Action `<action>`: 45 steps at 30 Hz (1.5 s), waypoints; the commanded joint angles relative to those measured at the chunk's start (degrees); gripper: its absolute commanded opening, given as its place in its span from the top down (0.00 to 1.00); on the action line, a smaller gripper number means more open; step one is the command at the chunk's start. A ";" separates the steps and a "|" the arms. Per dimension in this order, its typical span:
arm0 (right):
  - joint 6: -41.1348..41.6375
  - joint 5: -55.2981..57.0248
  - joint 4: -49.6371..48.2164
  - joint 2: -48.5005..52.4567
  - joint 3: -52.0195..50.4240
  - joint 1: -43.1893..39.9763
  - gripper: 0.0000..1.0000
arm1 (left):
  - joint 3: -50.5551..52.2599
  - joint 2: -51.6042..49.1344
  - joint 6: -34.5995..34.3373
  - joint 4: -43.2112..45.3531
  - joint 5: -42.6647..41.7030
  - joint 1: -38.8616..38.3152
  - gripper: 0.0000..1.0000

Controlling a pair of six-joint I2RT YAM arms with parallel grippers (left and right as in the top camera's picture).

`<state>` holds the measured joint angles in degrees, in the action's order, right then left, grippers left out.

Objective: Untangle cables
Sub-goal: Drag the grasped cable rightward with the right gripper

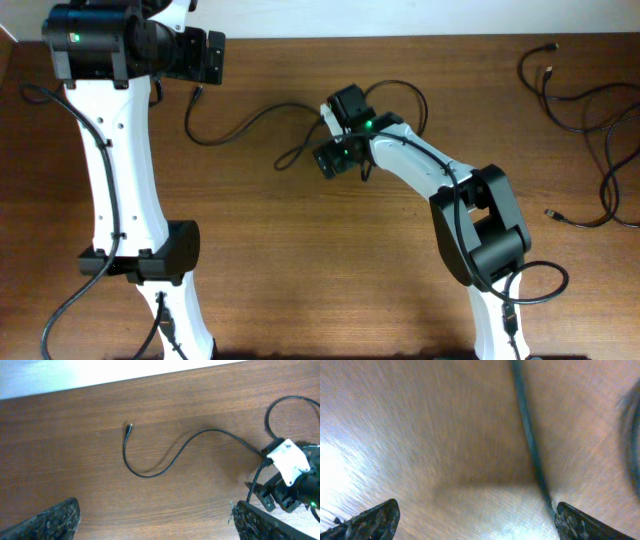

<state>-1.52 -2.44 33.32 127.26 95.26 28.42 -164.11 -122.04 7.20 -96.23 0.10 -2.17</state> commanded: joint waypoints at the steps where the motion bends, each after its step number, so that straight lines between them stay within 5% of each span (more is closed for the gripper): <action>1: 0.24 0.74 0.72 0.50 4.76 -0.76 0.01 | -1.05 0.13 -0.68 0.09 -0.79 -0.07 0.01; 37: -2.60 -0.76 16.31 5.68 7.34 -10.88 0.01 | -1.05 0.11 -0.70 -0.48 -1.88 -0.83 0.01; 38: -2.75 -0.76 16.68 6.01 7.34 -10.86 0.07 | -1.05 0.11 -0.70 -0.48 -1.88 -0.85 0.01; 39: -2.71 -0.79 17.20 6.34 7.34 -10.80 0.39 | -1.05 0.13 -0.70 -0.48 -1.88 -0.83 0.01; 40: -2.62 -0.76 17.46 6.97 7.34 -10.80 0.89 | -1.05 0.11 -0.70 -0.48 -1.90 -0.83 0.01; 41: -2.29 -0.81 17.70 7.19 7.34 -10.82 0.96 | -1.05 0.11 -0.70 -0.48 -1.88 -0.83 0.01; 45: -2.58 -0.79 18.36 7.37 7.41 -10.82 0.96 | -1.05 0.11 -0.70 -0.48 -1.88 -0.83 0.01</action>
<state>-4.47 -2.31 50.94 131.68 102.52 17.34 -164.11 -122.06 7.20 -96.66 -1.13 -2.83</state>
